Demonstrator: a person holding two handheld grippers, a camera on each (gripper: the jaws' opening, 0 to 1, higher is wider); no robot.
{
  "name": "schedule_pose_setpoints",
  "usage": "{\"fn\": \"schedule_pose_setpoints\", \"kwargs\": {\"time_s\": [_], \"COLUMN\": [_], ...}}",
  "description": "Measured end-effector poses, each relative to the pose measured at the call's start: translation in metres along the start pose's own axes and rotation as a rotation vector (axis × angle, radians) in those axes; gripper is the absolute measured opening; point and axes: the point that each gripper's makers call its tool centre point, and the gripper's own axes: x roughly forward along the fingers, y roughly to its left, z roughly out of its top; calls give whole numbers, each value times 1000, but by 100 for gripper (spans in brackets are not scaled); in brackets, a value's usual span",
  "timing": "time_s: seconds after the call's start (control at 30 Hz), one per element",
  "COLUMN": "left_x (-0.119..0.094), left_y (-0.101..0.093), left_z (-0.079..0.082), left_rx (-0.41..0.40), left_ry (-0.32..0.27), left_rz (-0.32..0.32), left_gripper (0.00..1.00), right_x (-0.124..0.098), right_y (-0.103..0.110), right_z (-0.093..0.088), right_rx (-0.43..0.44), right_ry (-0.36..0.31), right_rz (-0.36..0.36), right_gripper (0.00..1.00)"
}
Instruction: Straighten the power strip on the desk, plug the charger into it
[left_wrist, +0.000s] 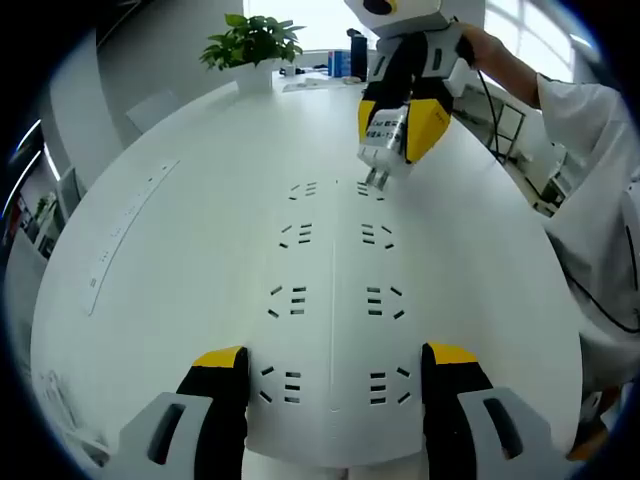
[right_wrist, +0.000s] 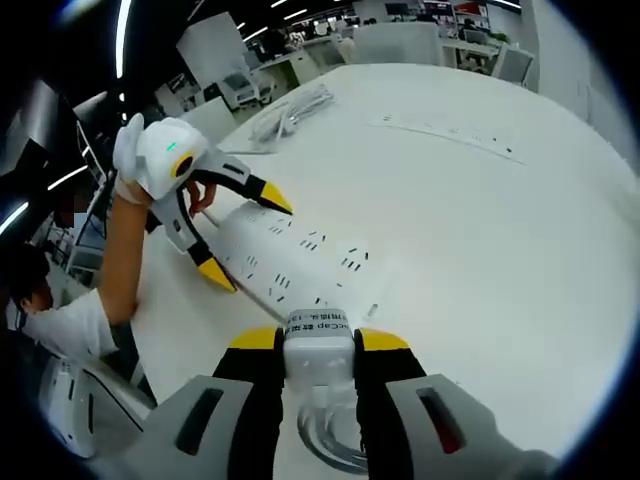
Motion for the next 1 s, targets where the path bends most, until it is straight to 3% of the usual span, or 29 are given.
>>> {"fn": "schedule_pose_setpoints", "kwargs": {"time_s": [0.43, 0.57, 0.77, 1.0], "left_x": [1, 1, 1, 1], "left_y": [0, 0, 0, -1], "left_z": [2, 3, 3, 2], "left_rx": [4, 5, 5, 2], "left_ry": [3, 3, 7, 15], "left_rz": [0, 0, 1, 5], "left_gripper": [71, 71, 71, 71], "right_x": [0, -1, -3, -5], "right_y": [-6, -5, -3, -7], "right_z": [1, 4, 3, -3], "right_rx": [77, 110, 78, 171], "right_ry": [83, 101, 122, 175], "right_rz": [-52, -101, -175, -212], "right_gripper": [26, 26, 26, 26]}}
